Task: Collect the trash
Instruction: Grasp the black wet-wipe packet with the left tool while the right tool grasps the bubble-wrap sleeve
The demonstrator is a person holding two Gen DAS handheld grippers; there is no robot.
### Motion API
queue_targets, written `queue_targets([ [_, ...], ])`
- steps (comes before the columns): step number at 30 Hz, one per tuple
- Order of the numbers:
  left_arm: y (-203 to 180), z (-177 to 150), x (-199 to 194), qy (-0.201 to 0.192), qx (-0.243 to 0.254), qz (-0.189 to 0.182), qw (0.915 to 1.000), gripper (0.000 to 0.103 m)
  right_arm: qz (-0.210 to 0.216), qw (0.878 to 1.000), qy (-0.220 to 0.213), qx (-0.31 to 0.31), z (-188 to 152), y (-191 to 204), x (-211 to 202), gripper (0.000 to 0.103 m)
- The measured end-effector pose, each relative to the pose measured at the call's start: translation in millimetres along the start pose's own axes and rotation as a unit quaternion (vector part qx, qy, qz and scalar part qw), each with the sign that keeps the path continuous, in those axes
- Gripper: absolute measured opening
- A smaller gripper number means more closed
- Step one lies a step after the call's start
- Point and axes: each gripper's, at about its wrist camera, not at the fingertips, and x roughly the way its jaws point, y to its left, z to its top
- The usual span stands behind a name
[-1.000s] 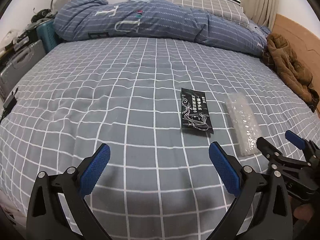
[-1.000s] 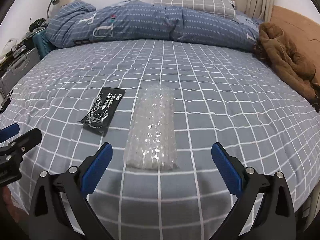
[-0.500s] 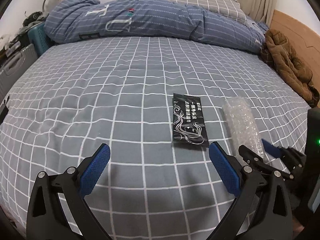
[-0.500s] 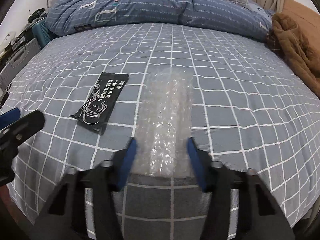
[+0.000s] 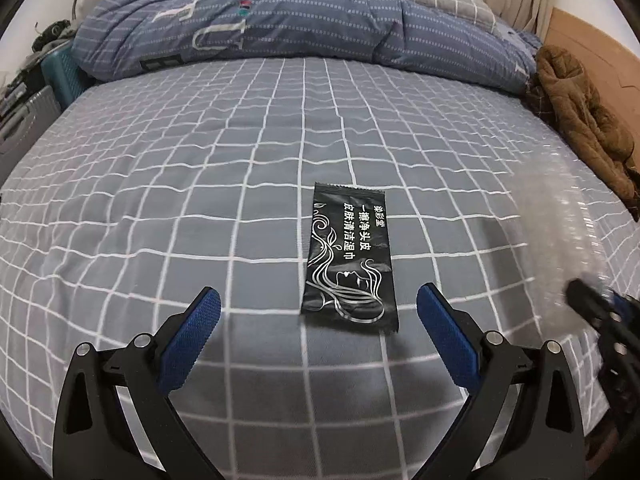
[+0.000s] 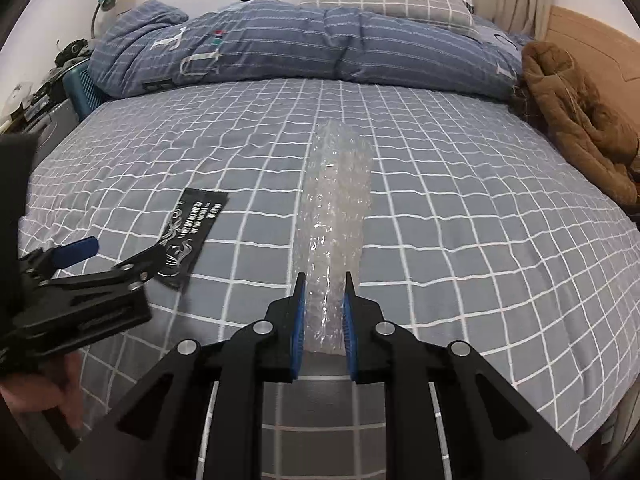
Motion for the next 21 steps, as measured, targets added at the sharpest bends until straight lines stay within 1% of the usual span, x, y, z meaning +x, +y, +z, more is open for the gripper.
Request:
queue_targets([
  [7, -7.2, 0.5, 28.0, 0.017, 0.001, 0.013, 0.9998, 0.095, -0.005, 1.000, 0.007, 0.008, -1.8, -16.9, 1.4, 0.016],
  [9, -8.2, -0.3, 32.5, 0.021, 0.002, 0.014, 0.9997, 0.091, -0.005, 1.000, 0.008, 0.011, -2.2, -19.1, 1.2, 0.016],
  [11, -9.2, -1.4, 36.2, 0.026, 0.004, 0.013, 0.9996, 0.083, -0.005, 1.000, 0.009, 0.011, -2.2, -19.9, 1.3, 0.016],
  [13, -9.7, -2.3, 39.0, 0.027, 0.006, 0.013, 0.9995, 0.080, -0.004, 1.000, 0.009, 0.011, -2.2, -19.2, 1.5, 0.016],
  [15, -10.5, -2.9, 39.4, 0.024, 0.009, 0.012, 0.9996, 0.070, -0.004, 1.000, 0.010, 0.010, -2.5, -17.9, 1.6, 0.016],
  [16, -11.6, -3.0, 39.3, 0.024, 0.010, 0.011, 0.9996, 0.067, -0.003, 1.000, 0.010, 0.009, -2.8, -17.5, 2.0, 0.016],
  [17, -11.9, -3.7, 38.9, 0.023, 0.010, 0.009, 0.9996, 0.060, -0.003, 1.000, 0.011, 0.009, -3.0, -16.7, 2.3, 0.016],
  [19, -11.3, -4.0, 38.9, 0.022, 0.012, 0.008, 0.9997, 0.060, -0.003, 1.000, 0.012, 0.008, -3.3, -15.5, 3.1, 0.015],
  [21, -11.2, -4.3, 38.6, 0.021, 0.014, 0.008, 0.9997, 0.055, -0.003, 1.000, 0.012, 0.007, -3.2, -14.6, 3.4, 0.015],
])
